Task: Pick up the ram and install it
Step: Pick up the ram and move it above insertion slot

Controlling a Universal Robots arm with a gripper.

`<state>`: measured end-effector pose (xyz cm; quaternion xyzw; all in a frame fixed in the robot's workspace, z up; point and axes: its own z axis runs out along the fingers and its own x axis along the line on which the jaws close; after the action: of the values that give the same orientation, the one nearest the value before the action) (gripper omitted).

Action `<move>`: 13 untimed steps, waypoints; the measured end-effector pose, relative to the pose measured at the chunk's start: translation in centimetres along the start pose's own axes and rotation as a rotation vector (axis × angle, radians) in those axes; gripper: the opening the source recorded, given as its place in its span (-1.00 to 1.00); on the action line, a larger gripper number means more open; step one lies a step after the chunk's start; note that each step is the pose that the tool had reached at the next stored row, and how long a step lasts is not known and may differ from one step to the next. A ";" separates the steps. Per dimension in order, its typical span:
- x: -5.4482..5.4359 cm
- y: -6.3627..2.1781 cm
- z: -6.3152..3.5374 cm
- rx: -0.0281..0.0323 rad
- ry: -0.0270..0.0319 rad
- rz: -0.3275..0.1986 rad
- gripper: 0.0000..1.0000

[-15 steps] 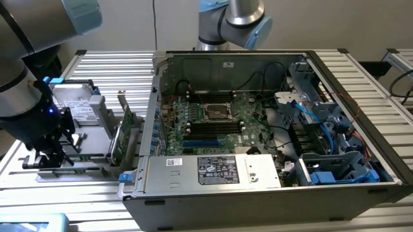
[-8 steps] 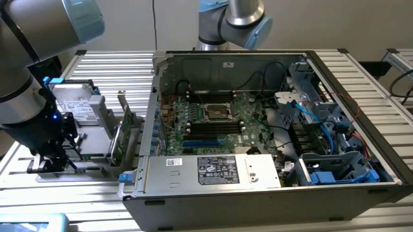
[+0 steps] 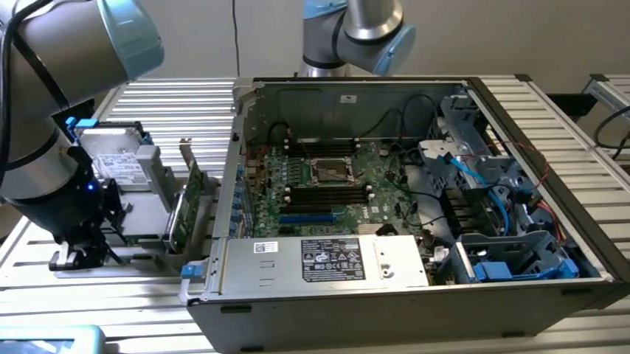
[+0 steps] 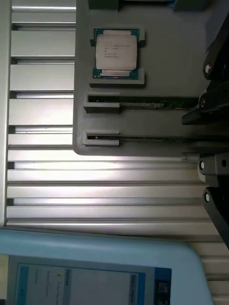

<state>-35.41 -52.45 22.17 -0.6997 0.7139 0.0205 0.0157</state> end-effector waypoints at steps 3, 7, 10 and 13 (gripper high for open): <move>0.0 0.00 0.53 -0.0008 0.0000 0.000 -0.26; 0.0 -0.01 1.01 -0.0033 0.0001 0.000 -0.26; -0.3 0.00 1.32 -0.0042 0.0001 0.000 -0.26; -0.4 0.17 1.60 -0.0044 0.0001 0.000 -0.26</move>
<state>-35.57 -52.01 20.60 -0.6997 0.7140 0.0220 0.0141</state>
